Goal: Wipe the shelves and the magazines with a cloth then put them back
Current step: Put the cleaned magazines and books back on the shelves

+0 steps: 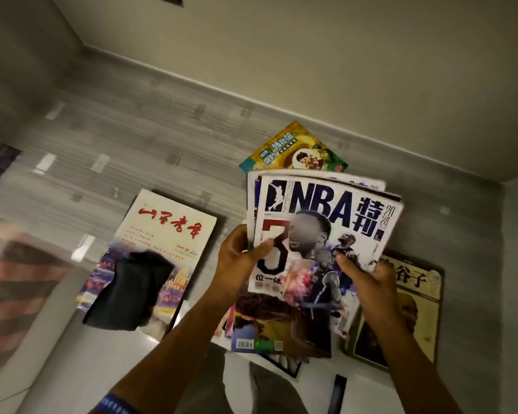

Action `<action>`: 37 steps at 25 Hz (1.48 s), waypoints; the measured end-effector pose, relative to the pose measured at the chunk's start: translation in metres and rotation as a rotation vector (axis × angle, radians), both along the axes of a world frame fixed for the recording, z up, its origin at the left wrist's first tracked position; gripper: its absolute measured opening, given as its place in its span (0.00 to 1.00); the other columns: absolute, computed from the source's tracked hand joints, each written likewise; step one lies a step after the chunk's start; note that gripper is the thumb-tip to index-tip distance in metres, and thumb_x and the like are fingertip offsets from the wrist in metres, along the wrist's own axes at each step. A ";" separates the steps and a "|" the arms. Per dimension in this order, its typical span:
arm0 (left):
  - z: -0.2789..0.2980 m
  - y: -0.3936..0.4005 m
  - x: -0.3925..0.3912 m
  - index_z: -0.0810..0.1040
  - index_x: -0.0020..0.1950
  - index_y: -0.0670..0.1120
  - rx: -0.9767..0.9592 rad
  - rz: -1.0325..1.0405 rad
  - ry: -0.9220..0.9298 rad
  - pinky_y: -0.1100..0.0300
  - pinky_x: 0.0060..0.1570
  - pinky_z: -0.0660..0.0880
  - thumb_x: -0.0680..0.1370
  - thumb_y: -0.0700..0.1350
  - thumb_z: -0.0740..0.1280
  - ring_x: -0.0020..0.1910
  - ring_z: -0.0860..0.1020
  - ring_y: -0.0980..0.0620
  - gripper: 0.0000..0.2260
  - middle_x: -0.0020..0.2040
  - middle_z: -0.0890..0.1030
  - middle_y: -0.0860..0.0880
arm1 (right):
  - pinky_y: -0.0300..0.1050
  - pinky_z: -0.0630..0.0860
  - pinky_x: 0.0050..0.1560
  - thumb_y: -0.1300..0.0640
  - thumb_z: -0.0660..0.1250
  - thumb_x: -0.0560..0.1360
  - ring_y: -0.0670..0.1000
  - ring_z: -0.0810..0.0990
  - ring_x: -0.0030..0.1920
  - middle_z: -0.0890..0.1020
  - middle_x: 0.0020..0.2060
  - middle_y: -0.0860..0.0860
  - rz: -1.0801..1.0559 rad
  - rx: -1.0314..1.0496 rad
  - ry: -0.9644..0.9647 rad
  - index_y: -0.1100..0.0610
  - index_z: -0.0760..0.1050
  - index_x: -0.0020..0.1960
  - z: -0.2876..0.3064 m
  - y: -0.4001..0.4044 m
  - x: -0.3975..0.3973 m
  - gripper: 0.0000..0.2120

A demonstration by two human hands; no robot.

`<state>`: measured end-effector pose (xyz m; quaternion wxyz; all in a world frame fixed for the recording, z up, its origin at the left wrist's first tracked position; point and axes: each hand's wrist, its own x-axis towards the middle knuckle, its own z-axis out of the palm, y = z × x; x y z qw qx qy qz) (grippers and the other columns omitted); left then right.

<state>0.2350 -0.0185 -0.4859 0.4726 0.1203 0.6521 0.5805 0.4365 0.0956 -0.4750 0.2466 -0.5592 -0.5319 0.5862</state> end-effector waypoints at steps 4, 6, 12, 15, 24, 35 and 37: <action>-0.058 -0.045 -0.009 0.72 0.57 0.52 -0.452 -0.303 0.359 0.64 0.49 0.77 0.71 0.46 0.74 0.54 0.77 0.55 0.18 0.54 0.77 0.54 | 0.54 0.80 0.47 0.51 0.73 0.71 0.51 0.84 0.40 0.85 0.39 0.49 -0.159 -0.058 -0.058 0.51 0.82 0.43 -0.001 0.003 0.043 0.04; -0.084 -0.059 0.002 0.69 0.63 0.53 -0.613 -0.456 0.558 0.60 0.52 0.77 0.70 0.49 0.73 0.56 0.76 0.52 0.24 0.57 0.75 0.51 | 0.57 0.79 0.49 0.49 0.79 0.61 0.53 0.85 0.41 0.86 0.41 0.49 -0.271 -0.172 0.031 0.45 0.83 0.44 -0.010 0.009 0.069 0.12; -0.084 -0.044 0.021 0.63 0.72 0.53 -0.670 -0.351 0.656 0.54 0.58 0.72 0.73 0.53 0.70 0.62 0.67 0.46 0.30 0.64 0.67 0.45 | 0.64 0.75 0.57 0.62 0.75 0.66 0.61 0.81 0.52 0.82 0.55 0.59 -0.291 -0.343 -0.131 0.54 0.78 0.57 -0.058 -0.006 0.077 0.21; -0.073 -0.042 0.040 0.55 0.75 0.59 -0.458 -0.411 0.719 0.52 0.63 0.70 0.75 0.48 0.68 0.67 0.63 0.45 0.33 0.71 0.62 0.47 | 0.65 0.72 0.60 0.60 0.75 0.68 0.61 0.80 0.54 0.81 0.57 0.56 -0.360 -0.409 -0.127 0.49 0.76 0.59 -0.070 -0.020 0.079 0.21; -0.081 -0.035 0.044 0.54 0.77 0.58 -0.540 -0.625 0.806 0.45 0.69 0.64 0.75 0.52 0.67 0.73 0.54 0.44 0.34 0.75 0.53 0.48 | 0.61 0.74 0.59 0.60 0.72 0.72 0.61 0.80 0.54 0.81 0.57 0.58 -0.417 -0.455 -0.174 0.56 0.75 0.63 -0.071 -0.017 0.114 0.19; -0.072 0.003 0.054 0.70 0.60 0.49 -0.489 -0.394 0.386 0.68 0.39 0.75 0.74 0.43 0.70 0.55 0.77 0.53 0.17 0.56 0.76 0.51 | 0.60 0.76 0.56 0.58 0.73 0.71 0.59 0.82 0.51 0.82 0.54 0.56 -0.382 -0.407 -0.174 0.55 0.75 0.64 -0.080 -0.022 0.117 0.21; -0.066 0.004 0.060 0.71 0.59 0.49 -0.402 -0.395 0.247 0.69 0.33 0.76 0.76 0.40 0.68 0.54 0.78 0.54 0.13 0.54 0.79 0.52 | 0.60 0.76 0.57 0.57 0.73 0.71 0.60 0.81 0.52 0.82 0.55 0.57 -0.367 -0.417 -0.169 0.55 0.74 0.65 -0.080 -0.023 0.117 0.23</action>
